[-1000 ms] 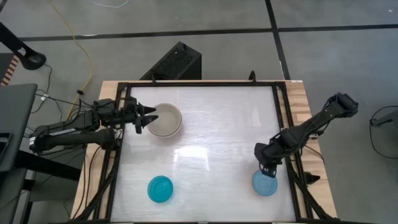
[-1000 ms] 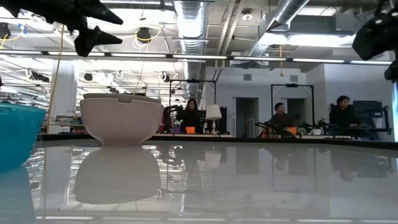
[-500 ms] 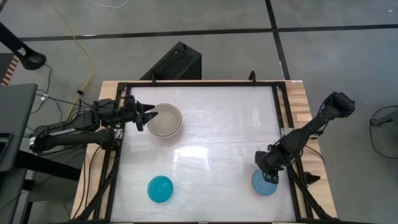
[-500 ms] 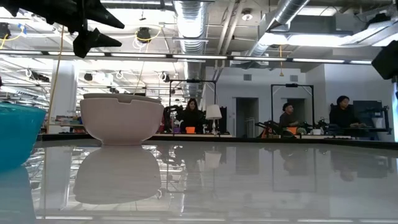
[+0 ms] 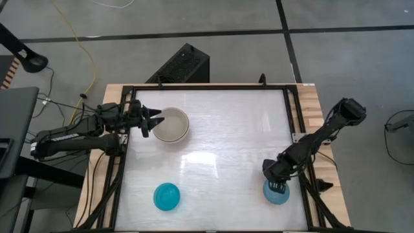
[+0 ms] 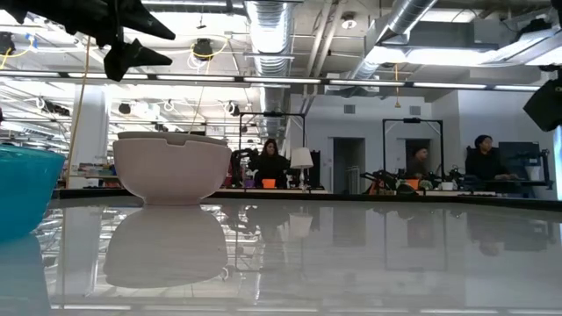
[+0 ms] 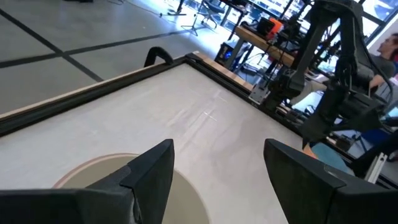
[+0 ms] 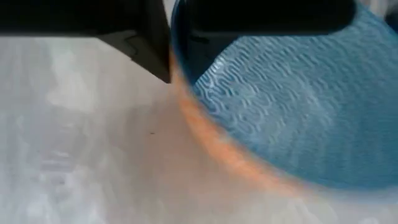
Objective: Nest bowls inside each other
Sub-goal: Stack the light blue patterned bowl on top of the gray bowl
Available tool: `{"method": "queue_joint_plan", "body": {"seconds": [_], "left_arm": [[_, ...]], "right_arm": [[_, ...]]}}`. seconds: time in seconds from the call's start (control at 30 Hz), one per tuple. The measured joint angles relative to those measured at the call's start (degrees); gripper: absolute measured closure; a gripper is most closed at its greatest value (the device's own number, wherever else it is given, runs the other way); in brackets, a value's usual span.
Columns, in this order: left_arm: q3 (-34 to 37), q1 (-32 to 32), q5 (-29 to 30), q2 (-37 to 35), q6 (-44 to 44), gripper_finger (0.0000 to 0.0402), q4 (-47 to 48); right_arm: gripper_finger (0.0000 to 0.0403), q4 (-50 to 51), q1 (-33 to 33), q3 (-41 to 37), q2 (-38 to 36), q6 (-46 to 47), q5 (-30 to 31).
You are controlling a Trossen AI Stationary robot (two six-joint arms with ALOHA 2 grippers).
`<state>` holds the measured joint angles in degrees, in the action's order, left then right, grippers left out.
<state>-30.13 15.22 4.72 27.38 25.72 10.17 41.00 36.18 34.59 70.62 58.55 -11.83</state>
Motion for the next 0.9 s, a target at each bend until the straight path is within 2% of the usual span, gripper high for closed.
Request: {"method": "queue_joint_plan", "body": {"seconds": [0.03, 0.23, 0.47, 0.7, 0.9], "left_arm": [[0.00, 0.02, -0.37, 0.00, -0.18, 0.0164, 0.17], [0.00, 0.02, -2.76, -0.04, -0.85, 0.0164, 0.84], [0.00, 0.00, -4.05, -0.04, -1.69, 0.0164, 1.14], [0.00, 0.00, -5.21, -0.04, -2.04, 0.0164, 1.18], [0.00, 0.00, -5.32, 0.00, -3.09, 0.0164, 1.62]], "right_arm": [[0.0362, -0.04, 0.00, 0.00, -0.09, 0.60, -0.29], [0.0362, 0.31, -1.94, 0.32, -2.82, 5.70, -0.50], [0.0360, 0.98, -7.55, 3.28, -6.65, 5.99, -0.38], [0.0360, 0.90, -16.92, 8.46, -7.08, 3.67, -0.27], [0.0359, 0.32, -27.72, 16.68, -3.02, -5.14, 1.33]]}}
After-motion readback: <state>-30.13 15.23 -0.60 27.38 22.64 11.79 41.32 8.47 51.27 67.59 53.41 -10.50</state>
